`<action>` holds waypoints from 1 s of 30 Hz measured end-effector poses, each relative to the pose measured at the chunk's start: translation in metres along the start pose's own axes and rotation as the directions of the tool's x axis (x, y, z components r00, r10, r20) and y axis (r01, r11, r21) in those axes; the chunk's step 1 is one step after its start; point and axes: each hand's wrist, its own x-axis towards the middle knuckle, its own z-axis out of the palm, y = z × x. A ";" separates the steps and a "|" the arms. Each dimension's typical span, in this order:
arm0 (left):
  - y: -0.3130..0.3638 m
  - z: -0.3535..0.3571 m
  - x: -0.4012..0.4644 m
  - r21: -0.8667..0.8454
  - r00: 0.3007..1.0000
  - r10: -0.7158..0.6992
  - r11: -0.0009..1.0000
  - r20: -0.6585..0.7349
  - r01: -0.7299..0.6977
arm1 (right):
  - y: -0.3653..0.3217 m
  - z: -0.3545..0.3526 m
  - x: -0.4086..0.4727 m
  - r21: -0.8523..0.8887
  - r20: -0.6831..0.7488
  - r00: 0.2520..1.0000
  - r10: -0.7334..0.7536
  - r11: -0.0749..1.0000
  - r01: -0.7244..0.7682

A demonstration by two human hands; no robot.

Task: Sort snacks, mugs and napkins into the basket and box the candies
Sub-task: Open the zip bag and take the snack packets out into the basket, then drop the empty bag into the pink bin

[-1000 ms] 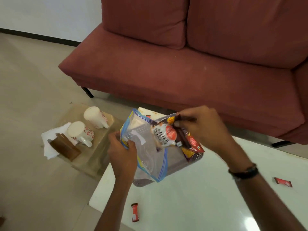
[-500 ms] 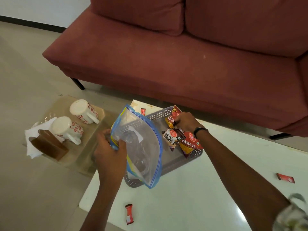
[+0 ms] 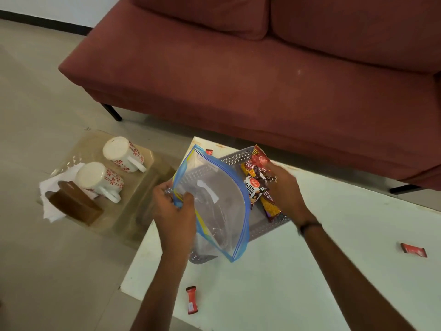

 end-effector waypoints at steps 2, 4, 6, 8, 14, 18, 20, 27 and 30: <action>0.008 0.003 -0.004 -0.058 0.998 -0.062 0.996 -0.002 0.062 | -0.003 -0.004 -0.052 0.114 0.112 0.993 -0.044 0.993 0.032; 0.014 0.005 -0.008 -0.130 0.994 -0.110 0.985 0.020 0.111 | -0.011 -0.004 -0.104 0.188 0.280 0.958 -0.064 0.982 0.011; 0.021 0.008 -0.015 -0.210 0.989 -0.137 0.967 0.053 0.145 | -0.028 -0.001 -0.138 0.279 0.354 0.935 0.021 0.952 -0.127; 0.028 0.011 -0.027 -0.250 0.988 -0.130 0.957 0.078 0.146 | -0.046 0.005 -0.155 0.375 0.320 0.939 0.124 0.894 -0.246; 0.041 0.025 -0.076 -0.339 0.944 -0.094 0.918 0.315 0.205 | -0.031 0.007 -0.159 0.589 -0.034 0.916 0.401 0.748 -0.306; 0.036 0.035 -0.095 -0.370 0.944 0.062 0.927 0.325 0.067 | 0.002 -0.054 -0.162 0.700 -0.114 0.932 0.344 0.694 -0.171; 0.028 0.046 -0.102 -0.277 0.931 0.121 0.961 0.343 -0.023 | 0.022 -0.098 -0.171 0.745 -0.075 0.957 0.279 0.653 -0.132; 0.022 0.122 -0.178 -0.070 0.594 0.099 0.995 0.798 -0.071 | 0.116 -0.230 -0.207 0.769 0.033 0.961 0.273 0.607 -0.199; 0.025 0.177 -0.241 -0.080 0.532 0.058 0.997 0.845 0.019 | 0.164 -0.274 -0.235 0.773 0.017 0.953 0.301 0.601 -0.204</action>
